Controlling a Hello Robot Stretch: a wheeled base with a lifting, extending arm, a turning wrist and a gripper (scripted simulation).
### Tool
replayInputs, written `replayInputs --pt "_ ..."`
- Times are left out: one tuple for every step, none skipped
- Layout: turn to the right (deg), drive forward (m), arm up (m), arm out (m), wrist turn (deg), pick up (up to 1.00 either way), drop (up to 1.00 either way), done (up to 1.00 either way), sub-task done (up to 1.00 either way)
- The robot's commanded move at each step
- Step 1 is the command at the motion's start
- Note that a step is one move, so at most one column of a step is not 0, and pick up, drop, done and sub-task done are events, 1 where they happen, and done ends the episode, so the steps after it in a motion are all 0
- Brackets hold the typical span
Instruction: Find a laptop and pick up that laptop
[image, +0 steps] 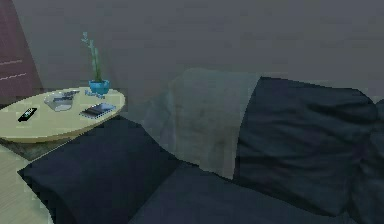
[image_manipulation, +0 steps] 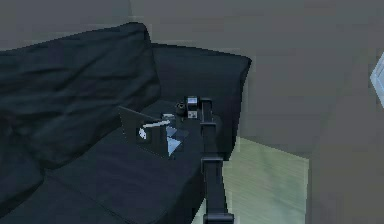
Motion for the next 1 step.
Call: replayInputs --pt "0.0 0.00 0.00 0.00 15.0 0.00 0.00 0.00 0.00"
